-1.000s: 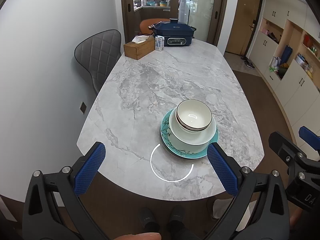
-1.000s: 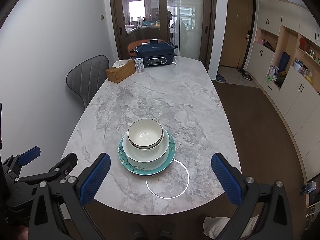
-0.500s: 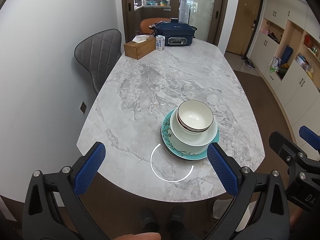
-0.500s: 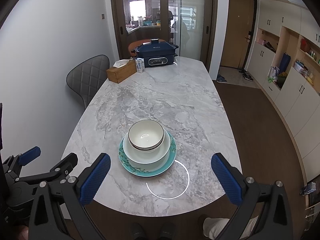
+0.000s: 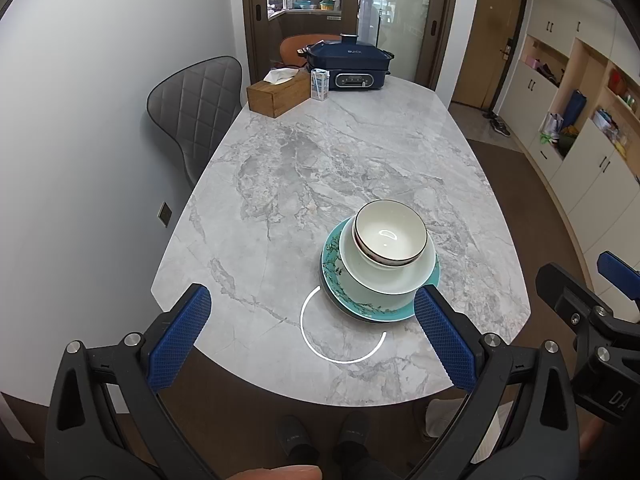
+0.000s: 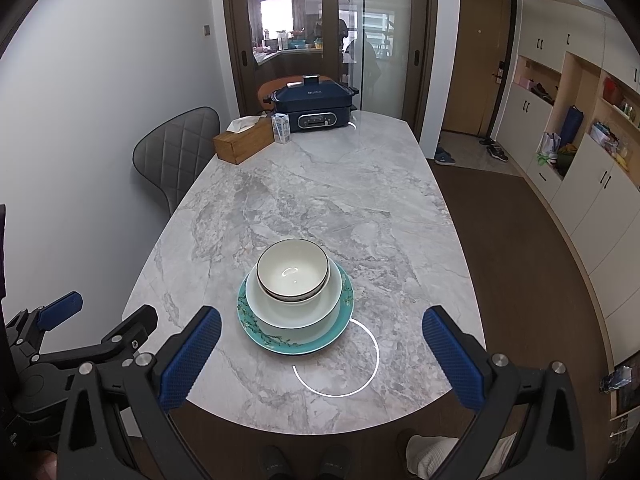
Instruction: Organize plates and bowls
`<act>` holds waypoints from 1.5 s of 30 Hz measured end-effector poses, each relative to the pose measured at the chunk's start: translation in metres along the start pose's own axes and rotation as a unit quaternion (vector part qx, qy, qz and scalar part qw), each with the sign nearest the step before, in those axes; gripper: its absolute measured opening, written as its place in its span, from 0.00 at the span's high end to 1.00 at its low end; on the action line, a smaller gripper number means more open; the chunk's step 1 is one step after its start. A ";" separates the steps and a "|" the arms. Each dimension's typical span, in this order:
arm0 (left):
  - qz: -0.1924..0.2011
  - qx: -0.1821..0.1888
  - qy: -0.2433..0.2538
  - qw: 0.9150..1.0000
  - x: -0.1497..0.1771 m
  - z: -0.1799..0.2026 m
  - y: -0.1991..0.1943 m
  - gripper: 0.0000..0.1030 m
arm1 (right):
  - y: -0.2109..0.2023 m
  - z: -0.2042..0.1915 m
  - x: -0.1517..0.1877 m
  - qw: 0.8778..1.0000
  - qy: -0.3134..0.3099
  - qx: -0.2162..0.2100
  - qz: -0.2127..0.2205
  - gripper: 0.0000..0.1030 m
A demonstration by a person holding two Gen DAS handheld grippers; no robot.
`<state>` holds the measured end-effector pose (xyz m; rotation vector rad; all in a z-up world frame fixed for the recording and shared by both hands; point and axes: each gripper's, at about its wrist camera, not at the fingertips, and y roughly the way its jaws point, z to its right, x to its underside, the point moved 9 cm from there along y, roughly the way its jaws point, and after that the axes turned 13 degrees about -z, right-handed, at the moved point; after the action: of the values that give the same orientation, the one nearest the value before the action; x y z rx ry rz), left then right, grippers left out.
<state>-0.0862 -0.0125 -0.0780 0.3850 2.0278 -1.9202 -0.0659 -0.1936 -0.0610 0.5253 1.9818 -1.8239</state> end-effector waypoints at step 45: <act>-0.005 0.002 0.004 1.000 -0.008 0.000 0.012 0.01 | 0.005 0.004 -0.006 1.000 -0.004 -0.002 -0.003 0.00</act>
<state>-0.0743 -0.0117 -0.0856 0.3844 2.0355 -1.9321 -0.0581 -0.1968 -0.0620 0.5122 1.9828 -1.8233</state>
